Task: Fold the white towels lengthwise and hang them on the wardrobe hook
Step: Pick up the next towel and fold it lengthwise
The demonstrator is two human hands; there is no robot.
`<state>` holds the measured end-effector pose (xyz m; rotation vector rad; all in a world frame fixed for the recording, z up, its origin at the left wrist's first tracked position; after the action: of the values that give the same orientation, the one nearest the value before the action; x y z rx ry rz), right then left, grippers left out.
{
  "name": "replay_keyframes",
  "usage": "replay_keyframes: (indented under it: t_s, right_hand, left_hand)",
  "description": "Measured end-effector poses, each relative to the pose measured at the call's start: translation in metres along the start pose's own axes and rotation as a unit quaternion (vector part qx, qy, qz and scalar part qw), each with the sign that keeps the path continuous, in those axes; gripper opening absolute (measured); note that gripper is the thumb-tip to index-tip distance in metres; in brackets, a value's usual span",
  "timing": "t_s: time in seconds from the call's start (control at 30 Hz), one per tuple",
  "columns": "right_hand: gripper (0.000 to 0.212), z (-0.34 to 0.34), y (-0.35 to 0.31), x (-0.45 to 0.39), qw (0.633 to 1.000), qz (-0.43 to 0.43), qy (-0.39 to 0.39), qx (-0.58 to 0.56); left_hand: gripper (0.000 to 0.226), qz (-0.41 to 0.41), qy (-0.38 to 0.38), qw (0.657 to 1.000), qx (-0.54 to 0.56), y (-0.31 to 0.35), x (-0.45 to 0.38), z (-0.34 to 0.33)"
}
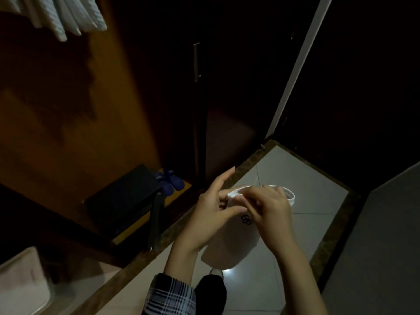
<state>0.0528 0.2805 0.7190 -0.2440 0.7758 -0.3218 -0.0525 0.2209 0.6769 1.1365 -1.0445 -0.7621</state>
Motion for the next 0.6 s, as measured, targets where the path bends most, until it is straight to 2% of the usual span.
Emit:
replay_keyframes:
  t_s: [0.1,0.23,0.43,0.6]
  right_hand:
    - [0.01,-0.011,0.021,-0.023,1.0,0.018,-0.02,0.015]
    - [0.017,-0.02,0.047,-0.061,0.999,0.021,-0.04,0.013]
    - [0.015,-0.043,0.074,-0.105,0.997,0.002,-0.083,0.006]
    - [0.021,-0.056,0.093,-0.124,0.997,-0.017,-0.081,-0.012]
  left_hand:
    - [0.082,-0.014,-0.008,1.0,-0.006,0.011,-0.031,0.007]
    - [0.078,-0.031,0.003,0.999,-0.012,0.028,-0.067,0.019]
    - [0.077,-0.051,0.019,0.996,-0.067,0.046,-0.115,0.04]
    - [0.078,-0.059,0.039,0.99,-0.118,0.051,-0.136,0.054]
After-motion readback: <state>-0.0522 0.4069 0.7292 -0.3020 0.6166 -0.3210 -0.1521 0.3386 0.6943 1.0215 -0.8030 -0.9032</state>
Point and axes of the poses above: each hand's wrist, its own x-axis away from the middle knuckle, its own z-axis out of the back of the hand, y = z × x, the point moved 7 cm from there along -x, towards the middle knuckle, and after that the axes turned 14 degrees about z, right-handed, at the moved point
